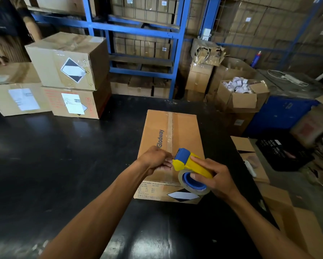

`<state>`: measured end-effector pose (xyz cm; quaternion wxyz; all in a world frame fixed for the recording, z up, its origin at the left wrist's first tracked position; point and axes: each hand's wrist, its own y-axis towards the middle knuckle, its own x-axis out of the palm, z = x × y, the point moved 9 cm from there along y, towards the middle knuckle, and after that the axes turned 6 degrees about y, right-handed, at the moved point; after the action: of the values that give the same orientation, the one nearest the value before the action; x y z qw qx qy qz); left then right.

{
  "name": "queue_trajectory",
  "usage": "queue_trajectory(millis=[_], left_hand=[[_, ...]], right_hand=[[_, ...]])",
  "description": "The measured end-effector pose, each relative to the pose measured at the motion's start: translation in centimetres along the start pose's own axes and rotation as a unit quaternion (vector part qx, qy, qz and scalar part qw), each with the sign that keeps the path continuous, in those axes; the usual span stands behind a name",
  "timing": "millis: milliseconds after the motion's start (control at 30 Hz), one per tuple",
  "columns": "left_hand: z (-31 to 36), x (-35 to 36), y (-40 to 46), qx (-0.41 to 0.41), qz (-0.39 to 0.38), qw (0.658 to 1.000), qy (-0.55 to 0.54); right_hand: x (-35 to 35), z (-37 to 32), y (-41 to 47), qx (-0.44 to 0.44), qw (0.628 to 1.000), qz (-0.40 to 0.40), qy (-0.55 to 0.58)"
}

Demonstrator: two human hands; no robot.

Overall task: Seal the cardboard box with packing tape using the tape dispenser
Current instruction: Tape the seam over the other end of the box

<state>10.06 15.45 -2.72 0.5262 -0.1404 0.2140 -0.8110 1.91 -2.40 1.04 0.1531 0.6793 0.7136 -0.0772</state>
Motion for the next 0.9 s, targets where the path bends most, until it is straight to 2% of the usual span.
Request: queue_trajectory(millis=[200,300,400,500,667,733,833,900], left_hand=[[-0.4,-1.4,1.1,0.027,0.110,0.993,0.017],[-0.7,-1.2,1.4,0.045,0.107,0.993,0.000],[-0.3,-0.8,1.3,0.039,0.077,0.994,-0.065],[-0.2,-0.9,1.7,0.034,0.080,0.995,-0.052],[-0.9,-2.0,1.9,0.053,0.151,0.987,0.010],[-1.2,-2.7,1.6,0.054,0.178,0.983,0.006],[-1.4,-7.0,0.4,0.047,0.260,0.964,-0.038],[-1.7,-10.3,-0.5,0.044,0.272,0.960,-0.052]], right_hand=[[-0.1,0.4,1.0,-0.042,0.997,-0.003,-0.070],[-0.2,-0.1,1.4,-0.071,0.994,0.004,-0.085],[-0.5,-0.3,1.7,-0.092,0.990,0.003,-0.105],[-0.4,-0.3,2.2,-0.091,0.989,0.005,-0.117],[0.2,0.0,2.6,-0.078,0.983,-0.010,-0.166],[0.4,0.1,2.5,-0.076,0.981,-0.021,-0.179],[-1.3,0.3,1.8,-0.070,0.978,-0.010,-0.195],[-2.8,0.2,0.9,-0.094,0.968,-0.003,-0.232]])
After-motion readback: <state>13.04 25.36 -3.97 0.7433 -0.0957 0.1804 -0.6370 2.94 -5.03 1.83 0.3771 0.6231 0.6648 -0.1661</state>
